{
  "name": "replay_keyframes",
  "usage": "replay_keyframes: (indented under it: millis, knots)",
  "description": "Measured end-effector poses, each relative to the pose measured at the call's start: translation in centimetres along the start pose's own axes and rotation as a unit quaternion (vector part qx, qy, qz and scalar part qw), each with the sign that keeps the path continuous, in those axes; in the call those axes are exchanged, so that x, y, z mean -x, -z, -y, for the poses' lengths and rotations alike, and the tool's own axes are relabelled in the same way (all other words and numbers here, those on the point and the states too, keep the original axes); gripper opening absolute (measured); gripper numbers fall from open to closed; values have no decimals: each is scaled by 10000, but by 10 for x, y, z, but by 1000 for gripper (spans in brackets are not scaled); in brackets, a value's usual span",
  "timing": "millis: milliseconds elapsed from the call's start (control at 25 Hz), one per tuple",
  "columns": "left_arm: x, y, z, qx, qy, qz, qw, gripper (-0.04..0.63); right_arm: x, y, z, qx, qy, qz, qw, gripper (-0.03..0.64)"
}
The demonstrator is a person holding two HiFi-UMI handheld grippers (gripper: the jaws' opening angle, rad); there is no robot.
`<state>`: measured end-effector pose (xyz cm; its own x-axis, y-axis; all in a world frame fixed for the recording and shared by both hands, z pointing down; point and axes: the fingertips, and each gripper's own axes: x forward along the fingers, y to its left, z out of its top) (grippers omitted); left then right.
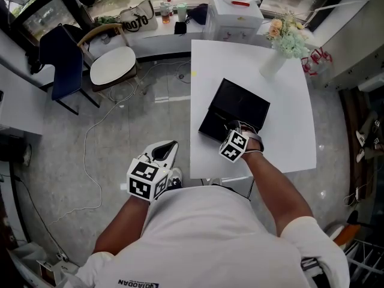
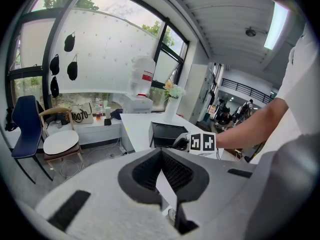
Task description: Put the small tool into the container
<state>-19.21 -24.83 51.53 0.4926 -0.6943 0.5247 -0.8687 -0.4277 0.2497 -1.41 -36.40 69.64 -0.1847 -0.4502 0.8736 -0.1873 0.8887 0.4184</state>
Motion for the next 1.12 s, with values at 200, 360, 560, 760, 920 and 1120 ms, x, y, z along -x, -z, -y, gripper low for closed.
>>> replay_keyframes:
  millis: [200,360,560,760,920,1120]
  knots:
    - [-3,-2,1,-46,56,-23,10000,9,4,1,0,-123,-187,-37,9997,117]
    - [-8,-4,8,-115,173,-51,9998,9,22,0,0,-357,-203,84,9991,120]
    - [-25,-12,28,-306,438,-66,9985,9,58,-2,8,-965,-135,480,9941,118]
    - [-39,-25,47,-538,654,-18,9964,9,105,-5,20,-1824,-1,1037,9777,112]
    - [-44,-36,60,-670,754,97,9949,9,145,-7,22,-2264,151,1461,9629,110]
    - [-48,-48,80,-785,927,239,9923,9,187,-4,25,-3261,101,2151,9205,101]
